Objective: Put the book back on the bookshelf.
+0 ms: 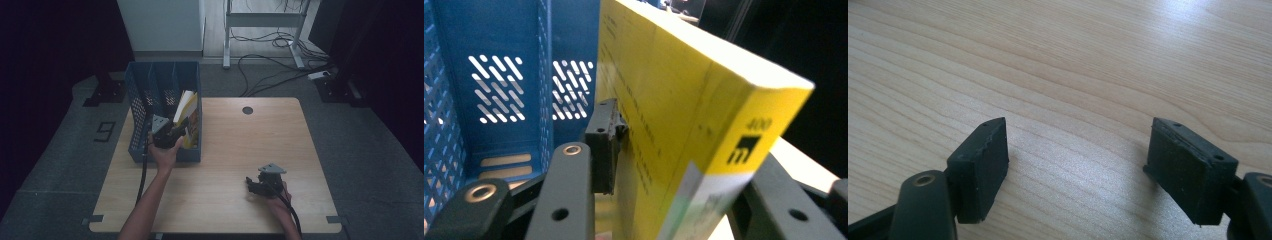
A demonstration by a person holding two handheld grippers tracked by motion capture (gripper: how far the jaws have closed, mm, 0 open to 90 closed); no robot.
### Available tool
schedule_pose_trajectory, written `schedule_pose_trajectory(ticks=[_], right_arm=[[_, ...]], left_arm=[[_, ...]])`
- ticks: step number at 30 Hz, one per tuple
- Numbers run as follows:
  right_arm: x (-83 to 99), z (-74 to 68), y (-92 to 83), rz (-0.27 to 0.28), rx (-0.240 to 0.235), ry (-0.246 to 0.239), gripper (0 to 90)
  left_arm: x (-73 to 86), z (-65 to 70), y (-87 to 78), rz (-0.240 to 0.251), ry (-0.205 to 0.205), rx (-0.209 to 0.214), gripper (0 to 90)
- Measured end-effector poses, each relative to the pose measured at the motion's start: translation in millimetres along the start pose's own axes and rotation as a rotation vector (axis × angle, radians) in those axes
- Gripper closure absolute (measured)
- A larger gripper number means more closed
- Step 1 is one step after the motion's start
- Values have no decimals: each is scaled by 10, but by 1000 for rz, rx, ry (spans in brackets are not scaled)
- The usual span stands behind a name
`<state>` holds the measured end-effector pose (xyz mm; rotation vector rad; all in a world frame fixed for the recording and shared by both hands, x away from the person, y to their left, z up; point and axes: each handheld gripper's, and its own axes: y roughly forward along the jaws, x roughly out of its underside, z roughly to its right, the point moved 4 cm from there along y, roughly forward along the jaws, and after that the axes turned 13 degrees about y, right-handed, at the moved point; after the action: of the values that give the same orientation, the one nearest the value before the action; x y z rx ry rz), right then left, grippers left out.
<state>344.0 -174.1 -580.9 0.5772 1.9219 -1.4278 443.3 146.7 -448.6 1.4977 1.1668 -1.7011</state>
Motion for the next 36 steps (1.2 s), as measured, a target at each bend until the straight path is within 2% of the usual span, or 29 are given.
schedule_pose_trajectory(ticks=[6,10,13,17,22,24,26,28,30,33,36], right_arm=[[0,0,0,0,0,0,237],[0,0,0,0,0,0,237],[0,0,0,0,0,1,237],[0,0,0,0,0,0,237],[0,1,0,1,0,-1,237],[0,1,0,0,0,-1,237],[0,1,0,0,0,-1,237],[0,0,0,-1,0,1,237],[1,0,-1,0,0,1,237],[1,0,0,0,-1,1,237],[0,0,0,0,-1,1,237]], left_arm=[[-18,-76,28,20,-33,-28,614],[-9,-98,40,21,-36,-35,607],[-5,-103,26,7,-13,-52,636],[-43,-91,-5,13,-15,-38,645],[-166,-57,-7,-1,21,-39,616],[-205,-57,18,-17,11,-34,615],[-226,-56,70,-44,22,-36,614],[-232,-56,91,-41,16,-37,614],[-231,-78,159,-66,7,-43,614],[-259,-84,201,-79,15,-48,633],[-274,-90,224,-75,6,-50,663]])
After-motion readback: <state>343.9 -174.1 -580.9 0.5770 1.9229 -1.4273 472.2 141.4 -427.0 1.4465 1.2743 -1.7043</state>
